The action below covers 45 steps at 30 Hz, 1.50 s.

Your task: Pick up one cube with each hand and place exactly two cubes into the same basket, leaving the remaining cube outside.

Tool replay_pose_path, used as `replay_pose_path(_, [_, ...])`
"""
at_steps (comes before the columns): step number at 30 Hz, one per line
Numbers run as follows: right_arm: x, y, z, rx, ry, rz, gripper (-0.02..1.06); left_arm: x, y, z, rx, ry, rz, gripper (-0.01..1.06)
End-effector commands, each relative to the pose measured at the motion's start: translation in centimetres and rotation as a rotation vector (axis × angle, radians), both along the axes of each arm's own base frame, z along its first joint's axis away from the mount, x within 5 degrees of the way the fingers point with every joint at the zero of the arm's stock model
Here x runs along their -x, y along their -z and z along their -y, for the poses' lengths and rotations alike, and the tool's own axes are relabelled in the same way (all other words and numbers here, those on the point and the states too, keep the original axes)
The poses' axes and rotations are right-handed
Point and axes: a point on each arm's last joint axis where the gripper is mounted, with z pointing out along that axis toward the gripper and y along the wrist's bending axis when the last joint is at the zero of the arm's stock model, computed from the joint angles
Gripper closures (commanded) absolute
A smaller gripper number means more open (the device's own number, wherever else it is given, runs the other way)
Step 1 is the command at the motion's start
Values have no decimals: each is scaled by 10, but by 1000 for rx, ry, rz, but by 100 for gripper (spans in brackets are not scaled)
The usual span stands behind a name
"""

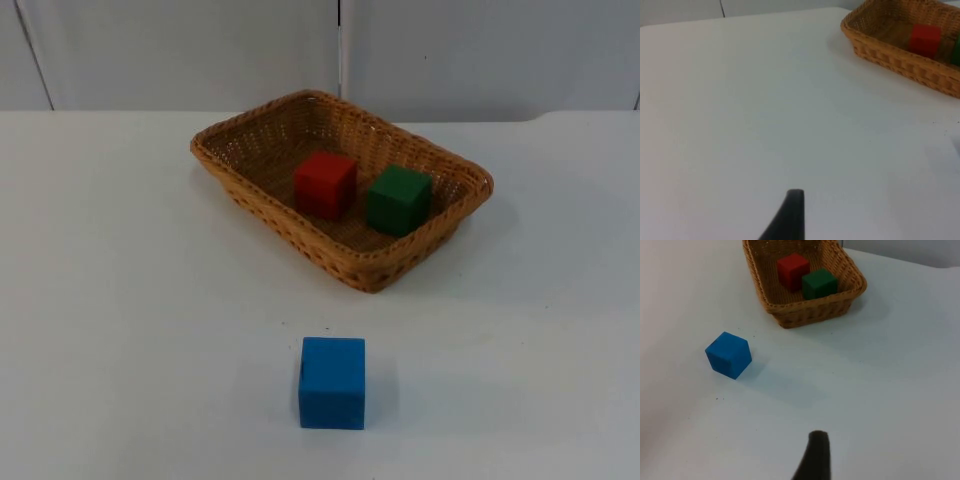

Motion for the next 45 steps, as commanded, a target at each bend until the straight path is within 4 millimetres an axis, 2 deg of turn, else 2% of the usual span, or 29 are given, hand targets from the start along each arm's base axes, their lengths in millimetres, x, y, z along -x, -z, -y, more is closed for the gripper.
replay_pose_path(1, [0, 1, -1, 0, -7, 7, 29, 0, 1, 0, 6, -4, 6, 14])
replay_pose_path(5, [0, 1, -1, 0, -7, 7, 8, 0, 1, 0, 5, -3, 7, 14])
replay_pose_path(6, [0, 1, -1, 0, -7, 7, 8, 0, 1, 0, 5, -3, 7, 14])
replay_pose_path(8, [0, 1, -1, 0, -7, 7, -1, 0, 1, 0, 4, -3, 7, 14])
replay_pose_path(13, [0, 1, -1, 0, -7, 7, -1, 0, 1, 0, 4, -3, 7, 0])
replay_pose_path(45, [0, 1, -1, -5, -6, 7, -1, 0, 1, 0, 4, -3, 7, 0])
